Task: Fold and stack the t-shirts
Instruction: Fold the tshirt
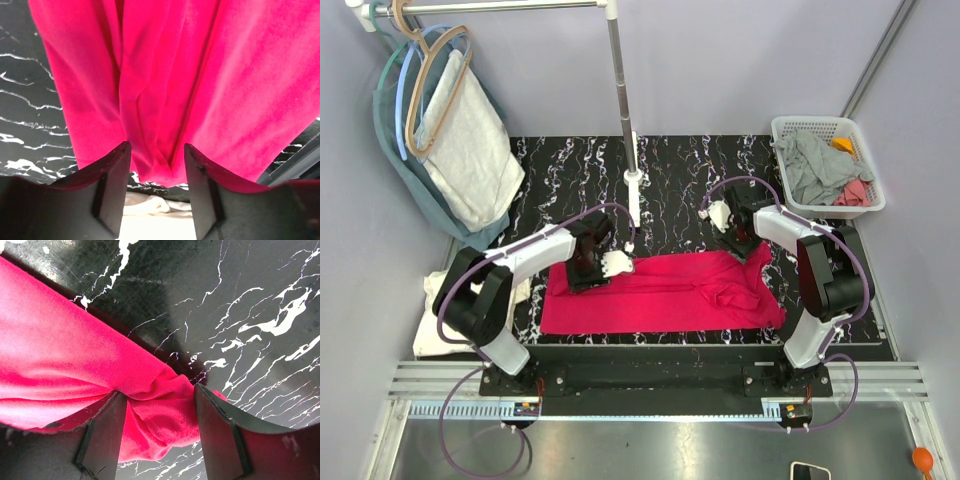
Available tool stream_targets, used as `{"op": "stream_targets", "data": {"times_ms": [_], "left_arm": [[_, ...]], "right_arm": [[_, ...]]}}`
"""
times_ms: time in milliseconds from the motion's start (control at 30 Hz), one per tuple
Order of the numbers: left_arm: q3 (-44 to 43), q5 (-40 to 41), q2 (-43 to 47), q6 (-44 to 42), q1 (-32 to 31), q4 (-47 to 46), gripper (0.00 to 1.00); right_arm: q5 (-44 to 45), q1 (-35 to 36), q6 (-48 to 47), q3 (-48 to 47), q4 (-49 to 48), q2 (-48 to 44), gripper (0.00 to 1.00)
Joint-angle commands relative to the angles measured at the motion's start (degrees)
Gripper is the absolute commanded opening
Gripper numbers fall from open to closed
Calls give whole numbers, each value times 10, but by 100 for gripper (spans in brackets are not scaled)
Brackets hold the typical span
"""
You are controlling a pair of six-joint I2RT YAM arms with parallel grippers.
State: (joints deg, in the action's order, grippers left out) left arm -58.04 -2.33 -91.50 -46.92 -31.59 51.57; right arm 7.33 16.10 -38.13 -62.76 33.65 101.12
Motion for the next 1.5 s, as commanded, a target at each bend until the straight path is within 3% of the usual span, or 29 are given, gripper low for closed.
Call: {"op": "stream_targets", "data": {"times_ms": [0,200,467,1200,1333,1467], "left_arm": [[-26,-22,-24,-10,9,4,45],[-20,-16,-39,-8,16,-7,33],[-4,5,-17,16,17,-6,0],[-6,101,62,65,-14,65,1],[5,108,65,76,-35,73,6],[21,109,66,91,-51,71,24]], "right_arm": [[8,-5,-9,-4,-25,7,62],[4,-5,-9,13,-24,-7,62],[2,-5,-9,25,-25,-9,61],[13,-5,-13,39,-25,-4,60],[14,-8,-15,41,-25,-4,60],[14,-9,-17,41,-25,-2,60]]}}
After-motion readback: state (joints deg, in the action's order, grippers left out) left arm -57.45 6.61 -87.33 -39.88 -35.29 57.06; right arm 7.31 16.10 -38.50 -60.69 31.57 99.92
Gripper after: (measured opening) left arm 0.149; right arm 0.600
